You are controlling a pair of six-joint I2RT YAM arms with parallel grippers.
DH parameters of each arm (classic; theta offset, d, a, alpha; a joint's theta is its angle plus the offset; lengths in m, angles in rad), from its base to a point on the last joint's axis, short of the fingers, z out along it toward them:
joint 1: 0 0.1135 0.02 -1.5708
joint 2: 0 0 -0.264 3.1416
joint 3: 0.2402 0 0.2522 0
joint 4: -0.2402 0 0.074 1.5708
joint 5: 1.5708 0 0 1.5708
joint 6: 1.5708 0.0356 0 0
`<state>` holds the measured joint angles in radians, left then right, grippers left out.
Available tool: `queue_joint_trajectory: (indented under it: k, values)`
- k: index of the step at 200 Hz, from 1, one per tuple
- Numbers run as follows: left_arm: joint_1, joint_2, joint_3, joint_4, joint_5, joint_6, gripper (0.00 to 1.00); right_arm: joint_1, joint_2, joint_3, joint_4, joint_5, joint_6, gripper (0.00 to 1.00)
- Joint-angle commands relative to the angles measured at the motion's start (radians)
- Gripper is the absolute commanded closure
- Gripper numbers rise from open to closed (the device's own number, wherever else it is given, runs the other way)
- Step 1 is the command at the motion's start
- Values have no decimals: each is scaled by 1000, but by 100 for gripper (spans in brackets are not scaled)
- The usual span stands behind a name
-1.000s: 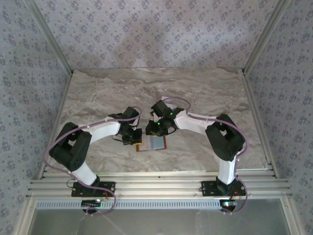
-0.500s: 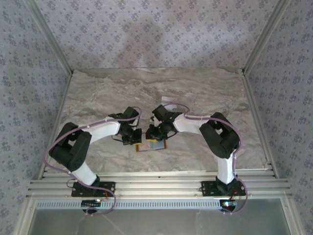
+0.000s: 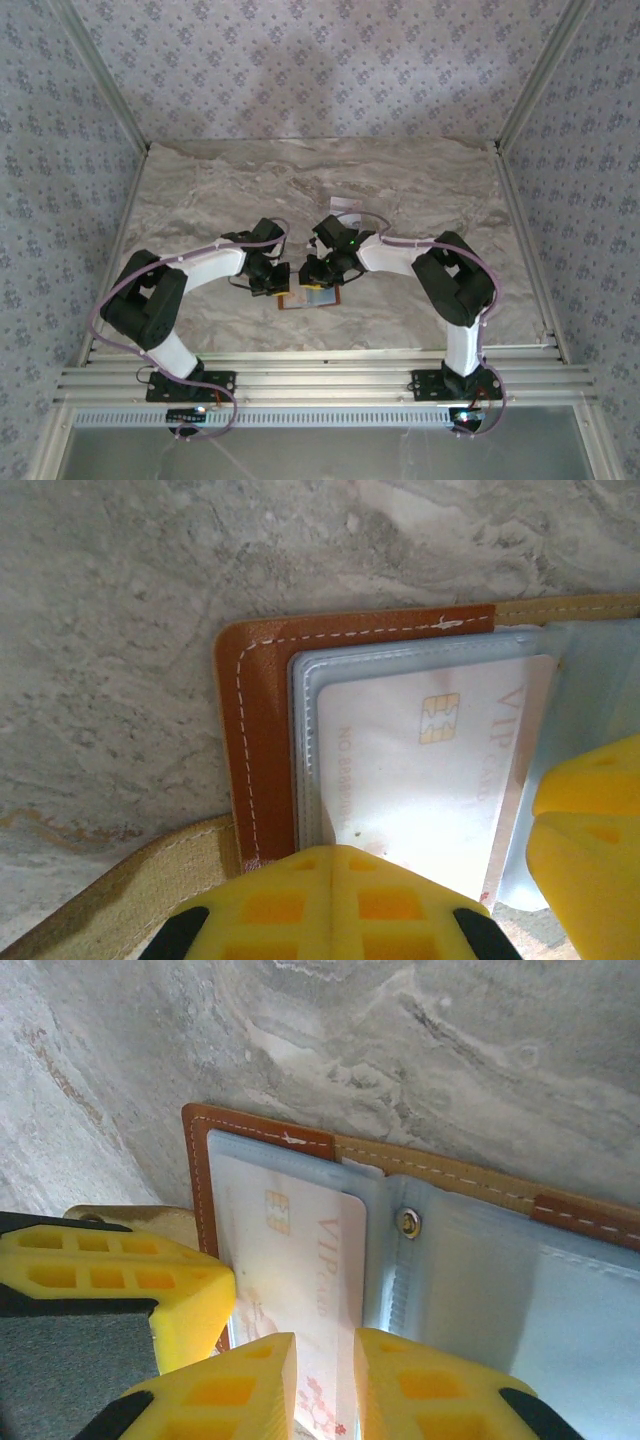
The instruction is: Take the credit cards out of the card holder
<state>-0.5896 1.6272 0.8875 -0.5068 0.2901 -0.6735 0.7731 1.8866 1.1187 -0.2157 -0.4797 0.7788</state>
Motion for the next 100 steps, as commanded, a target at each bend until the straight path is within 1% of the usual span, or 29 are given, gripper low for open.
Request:
queue_joint_trajectory:
  k: [1, 73, 100]
  values:
    - [-4, -4, -3, -44, -25, 16, 98, 13, -7, 8, 4, -19, 22, 77]
    - [-4, -7, 0, -49, -29, 21, 98, 17, 59, 21, -13, -13, 9, 77]
    - [-4, -9, -1, -53, -31, 21, 98, 15, 46, 26, -71, 44, -12, 78]
